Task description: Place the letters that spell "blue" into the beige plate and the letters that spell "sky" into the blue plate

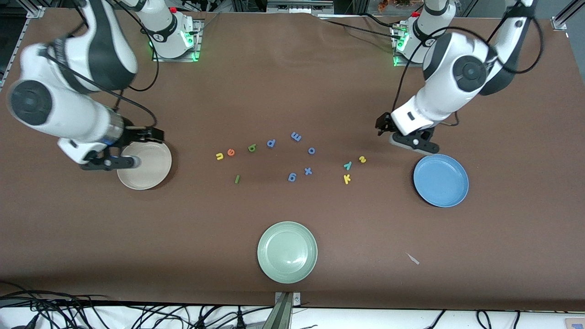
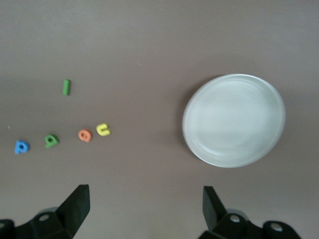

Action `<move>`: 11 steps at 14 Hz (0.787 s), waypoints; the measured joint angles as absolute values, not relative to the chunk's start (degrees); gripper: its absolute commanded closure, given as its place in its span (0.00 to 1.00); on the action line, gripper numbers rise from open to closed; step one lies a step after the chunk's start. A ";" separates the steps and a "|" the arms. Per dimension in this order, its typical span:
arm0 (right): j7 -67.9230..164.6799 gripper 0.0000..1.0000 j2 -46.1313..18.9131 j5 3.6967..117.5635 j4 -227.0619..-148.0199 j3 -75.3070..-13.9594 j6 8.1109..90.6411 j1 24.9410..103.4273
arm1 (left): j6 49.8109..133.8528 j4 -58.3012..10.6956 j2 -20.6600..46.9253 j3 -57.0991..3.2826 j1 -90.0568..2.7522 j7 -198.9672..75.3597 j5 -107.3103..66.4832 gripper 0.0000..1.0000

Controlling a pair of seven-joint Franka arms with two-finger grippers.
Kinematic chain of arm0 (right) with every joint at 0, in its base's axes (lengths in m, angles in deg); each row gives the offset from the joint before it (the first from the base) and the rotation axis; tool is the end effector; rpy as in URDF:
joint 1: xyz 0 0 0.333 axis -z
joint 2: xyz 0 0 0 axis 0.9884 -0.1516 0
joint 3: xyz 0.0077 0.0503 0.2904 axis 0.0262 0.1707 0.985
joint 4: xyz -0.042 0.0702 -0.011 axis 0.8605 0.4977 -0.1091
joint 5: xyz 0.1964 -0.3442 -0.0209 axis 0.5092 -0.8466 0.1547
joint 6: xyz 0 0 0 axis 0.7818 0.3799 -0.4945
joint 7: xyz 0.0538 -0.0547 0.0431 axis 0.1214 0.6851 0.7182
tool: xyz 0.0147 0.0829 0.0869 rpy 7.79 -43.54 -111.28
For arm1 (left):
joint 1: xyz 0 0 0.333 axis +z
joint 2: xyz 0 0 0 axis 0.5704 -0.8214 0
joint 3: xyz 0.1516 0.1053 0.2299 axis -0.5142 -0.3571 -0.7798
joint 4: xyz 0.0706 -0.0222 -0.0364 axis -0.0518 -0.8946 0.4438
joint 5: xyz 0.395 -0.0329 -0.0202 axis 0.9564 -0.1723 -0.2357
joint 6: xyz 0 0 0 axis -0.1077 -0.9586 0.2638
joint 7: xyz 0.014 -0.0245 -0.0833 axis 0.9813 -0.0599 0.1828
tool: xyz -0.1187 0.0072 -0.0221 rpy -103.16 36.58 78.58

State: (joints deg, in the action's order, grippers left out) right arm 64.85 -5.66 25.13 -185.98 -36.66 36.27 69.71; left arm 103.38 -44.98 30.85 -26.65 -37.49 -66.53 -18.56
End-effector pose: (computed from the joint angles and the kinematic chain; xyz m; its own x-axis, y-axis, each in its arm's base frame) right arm 0.5942 0.1502 0.3855 0.9818 0.0374 -0.1863 0.0385 -0.9993 0.0021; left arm 0.5252 -0.2082 0.3190 0.9663 -0.2574 -0.0074 -0.2538 -0.9569 0.1408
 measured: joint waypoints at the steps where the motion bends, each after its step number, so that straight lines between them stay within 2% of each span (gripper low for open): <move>1: 67.24 0.00 -6.82 25.13 -187.00 -36.63 39.20 68.16 | 105.98 -45.07 28.32 -26.64 -37.67 -66.52 -18.56 0.00; 4: 73.45 0.00 -8.68 25.13 -191.91 -36.58 48.62 65.09 | 109.41 -45.04 21.95 -26.78 -37.67 -66.55 -18.56 0.00; 11: 76.59 0.00 -9.74 25.13 -205.45 -35.89 69.33 63.61 | 109.68 -44.85 18.82 -26.72 -39.49 -66.81 -18.56 0.00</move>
State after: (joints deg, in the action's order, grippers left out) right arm 76.59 -9.74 25.13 -205.45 -35.89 69.33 63.61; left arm 109.68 -44.85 18.82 -26.72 -39.49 -66.81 -18.56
